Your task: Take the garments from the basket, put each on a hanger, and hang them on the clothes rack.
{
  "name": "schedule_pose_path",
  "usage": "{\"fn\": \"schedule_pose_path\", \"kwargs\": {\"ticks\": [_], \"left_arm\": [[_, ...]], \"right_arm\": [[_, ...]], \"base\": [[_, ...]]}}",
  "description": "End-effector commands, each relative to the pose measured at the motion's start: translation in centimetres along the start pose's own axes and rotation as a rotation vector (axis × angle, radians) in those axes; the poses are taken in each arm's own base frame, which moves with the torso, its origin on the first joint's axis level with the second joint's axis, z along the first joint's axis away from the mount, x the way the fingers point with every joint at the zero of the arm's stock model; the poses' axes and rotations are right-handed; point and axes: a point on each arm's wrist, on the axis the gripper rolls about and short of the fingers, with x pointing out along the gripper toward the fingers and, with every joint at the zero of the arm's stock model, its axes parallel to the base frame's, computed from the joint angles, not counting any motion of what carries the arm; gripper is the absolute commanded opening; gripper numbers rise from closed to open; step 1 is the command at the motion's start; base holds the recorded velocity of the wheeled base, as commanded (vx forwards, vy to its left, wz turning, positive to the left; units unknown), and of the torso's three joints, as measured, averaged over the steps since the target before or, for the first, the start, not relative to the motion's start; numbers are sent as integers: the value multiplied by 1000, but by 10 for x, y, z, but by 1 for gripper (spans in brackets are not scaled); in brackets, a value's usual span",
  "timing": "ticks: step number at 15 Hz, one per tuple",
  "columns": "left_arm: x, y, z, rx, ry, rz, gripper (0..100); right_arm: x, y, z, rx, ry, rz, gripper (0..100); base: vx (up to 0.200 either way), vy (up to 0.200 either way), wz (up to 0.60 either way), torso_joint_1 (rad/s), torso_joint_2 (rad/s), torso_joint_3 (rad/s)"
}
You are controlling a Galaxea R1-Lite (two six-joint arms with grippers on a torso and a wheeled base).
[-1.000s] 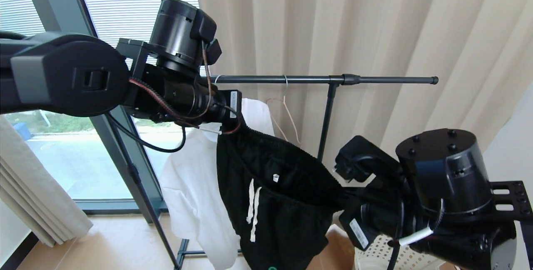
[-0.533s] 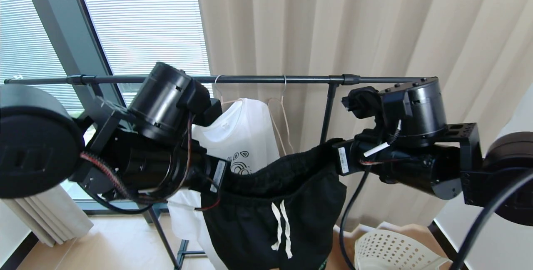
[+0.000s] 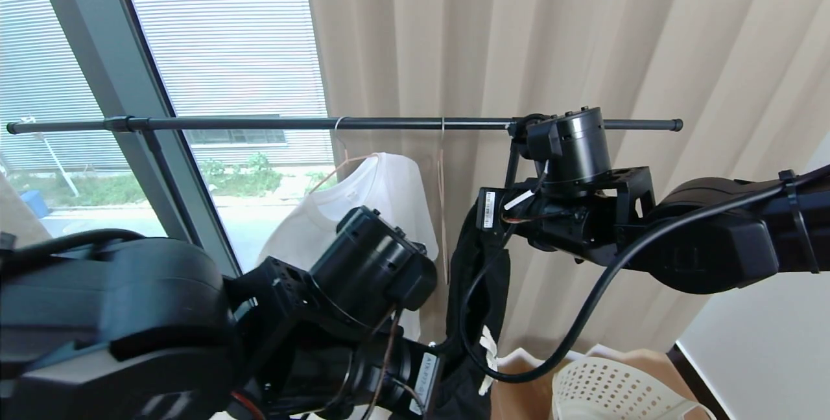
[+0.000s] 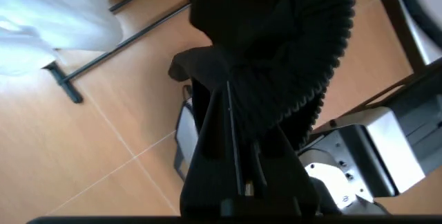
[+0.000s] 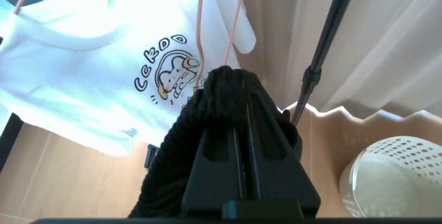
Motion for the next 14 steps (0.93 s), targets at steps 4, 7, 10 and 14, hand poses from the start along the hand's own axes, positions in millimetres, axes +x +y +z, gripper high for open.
{"fn": "schedule_pose_path", "kwargs": {"ticks": [4, 7, 10, 14], "left_arm": [[26, -25, 11, -101, -7, -37, 0], [25, -27, 13, -112, -15, -44, 0], [25, -26, 13, -113, -14, -40, 0], [25, -2, 6, -153, 1, 40, 0]], "right_arm": [[11, 2, -6, -3, 17, -7, 0], [10, 3, -4, -2, 13, -5, 0], [12, -4, 0, 9, 5, -24, 0], [15, -23, 10, 30, -14, -72, 0]], "base": [[0, 0, 0, 0, 0, 0], [0, 0, 0, 0, 0, 0], [0, 0, 0, 0, 0, 0], [0, 0, 0, 0, 0, 0]]}}
